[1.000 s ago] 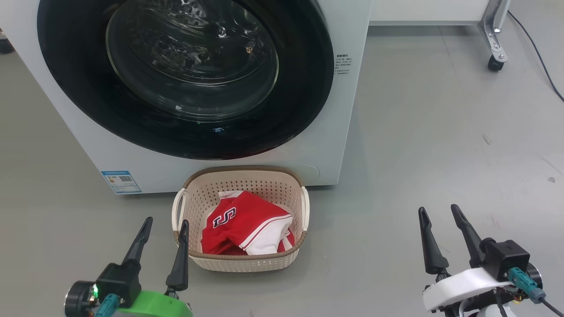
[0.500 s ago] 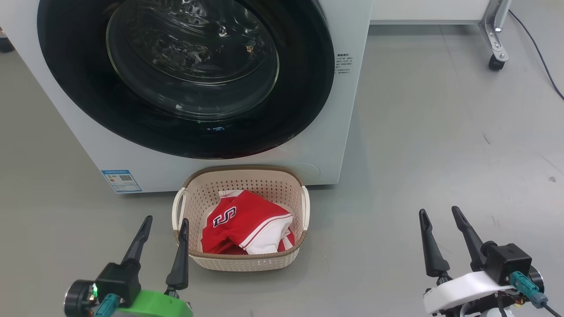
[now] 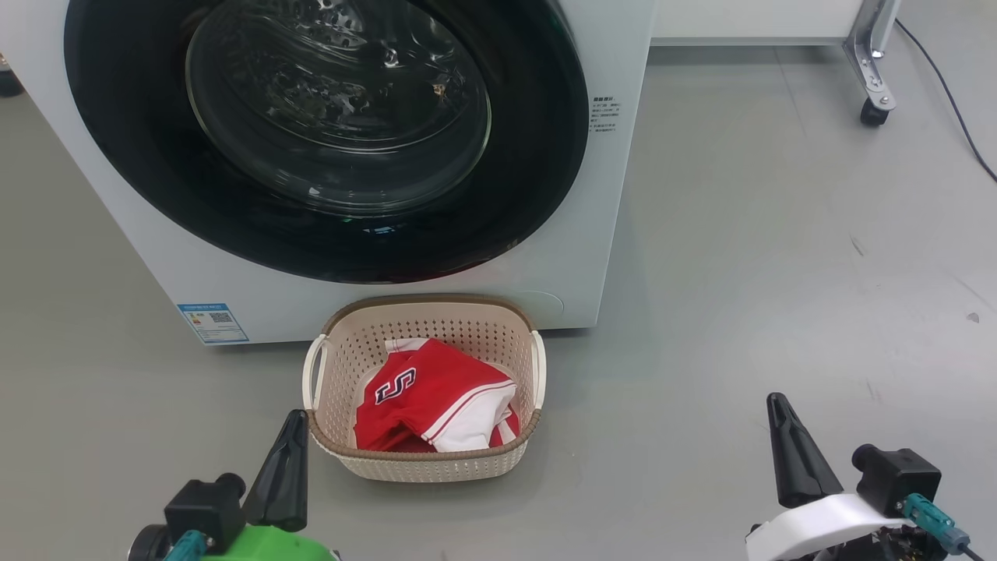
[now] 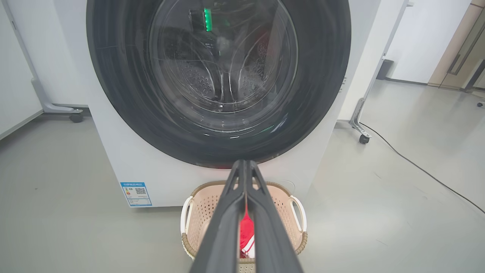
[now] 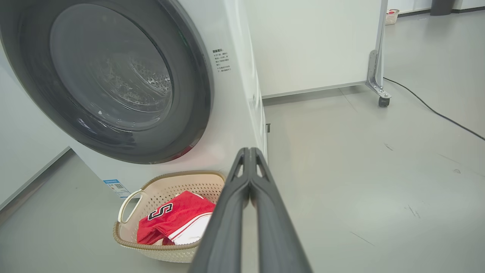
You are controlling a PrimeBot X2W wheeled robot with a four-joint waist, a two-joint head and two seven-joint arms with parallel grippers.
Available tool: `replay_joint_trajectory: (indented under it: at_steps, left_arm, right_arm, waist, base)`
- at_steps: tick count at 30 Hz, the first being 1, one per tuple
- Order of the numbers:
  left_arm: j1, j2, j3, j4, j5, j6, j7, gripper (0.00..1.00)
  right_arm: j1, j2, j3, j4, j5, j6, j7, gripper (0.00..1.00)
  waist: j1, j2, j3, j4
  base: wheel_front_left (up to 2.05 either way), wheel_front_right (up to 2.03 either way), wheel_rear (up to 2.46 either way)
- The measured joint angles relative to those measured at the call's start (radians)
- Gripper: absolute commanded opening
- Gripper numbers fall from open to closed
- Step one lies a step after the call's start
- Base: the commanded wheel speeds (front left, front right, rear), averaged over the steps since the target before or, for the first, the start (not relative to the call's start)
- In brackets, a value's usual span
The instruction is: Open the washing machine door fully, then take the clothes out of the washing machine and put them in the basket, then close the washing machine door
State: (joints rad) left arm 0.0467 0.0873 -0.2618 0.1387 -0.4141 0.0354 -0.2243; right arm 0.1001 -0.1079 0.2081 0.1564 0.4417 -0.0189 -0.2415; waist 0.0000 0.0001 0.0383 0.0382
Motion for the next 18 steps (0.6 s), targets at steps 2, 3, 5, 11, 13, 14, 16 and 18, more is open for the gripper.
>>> replay_joint_trajectory:
  at_steps: [2, 3, 5, 11, 13, 14, 16, 18]
  left_arm:
    - [0.000, -0.001, 0.003, -0.001, -0.026, -0.006, 0.005, 0.00]
    - [0.000, -0.002, 0.005, -0.001, -0.046, -0.006, 0.005, 0.00]
    - [0.000, -0.002, 0.010, -0.002, -0.078, -0.010, 0.014, 0.00]
    - [0.000, -0.003, 0.035, -0.001, -0.171, -0.016, 0.034, 0.00]
    - [0.000, -0.004, 0.040, 0.000, -0.193, -0.022, 0.040, 0.00]
    - [-0.001, -0.005, 0.042, 0.000, -0.203, -0.023, 0.045, 0.00]
    - [-0.001, -0.007, 0.048, 0.002, -0.235, -0.023, 0.050, 0.00]
    - [-0.001, -0.007, 0.062, 0.006, -0.268, -0.025, 0.058, 0.00]
  right_arm:
    - [0.000, 0.002, -0.004, -0.001, 0.027, 0.000, 0.008, 0.00]
    - [0.000, 0.003, -0.007, -0.002, 0.044, 0.002, 0.009, 0.00]
    - [0.000, 0.006, -0.013, -0.002, 0.079, 0.008, 0.016, 0.00]
    - [-0.001, 0.011, -0.036, -0.002, 0.162, 0.011, 0.038, 0.00]
    - [-0.001, 0.012, -0.042, -0.002, 0.189, 0.017, 0.044, 0.00]
    - [-0.003, 0.012, -0.044, -0.002, 0.201, 0.017, 0.049, 0.00]
    - [-0.006, 0.013, -0.050, -0.001, 0.227, 0.018, 0.052, 0.00]
    - [-0.010, 0.013, -0.061, 0.001, 0.265, 0.018, 0.062, 0.00]
  waist:
    - [0.0000, 0.0000, -0.001, -0.001]
    - [0.0000, 0.0000, -0.001, -0.001]
    - [0.0000, 0.0000, -0.002, -0.002]
    - [0.0000, 0.0000, -0.004, -0.005]
    - [0.0000, 0.0000, -0.004, -0.005]
    - [0.0000, 0.0000, -0.005, -0.006]
    - [0.0000, 0.0000, -0.005, -0.007]
    - [0.0000, 0.0000, -0.006, -0.008]
  base:
    - [0.00, 0.00, 0.00]
    - [0.00, 0.00, 0.00]
    - [0.00, 0.00, 0.00]
    - [0.00, 0.00, 0.00]
    - [0.00, 0.00, 0.00]
    - [0.00, 0.00, 0.00]
    - [0.00, 0.00, 0.00]
    - [0.00, 0.00, 0.00]
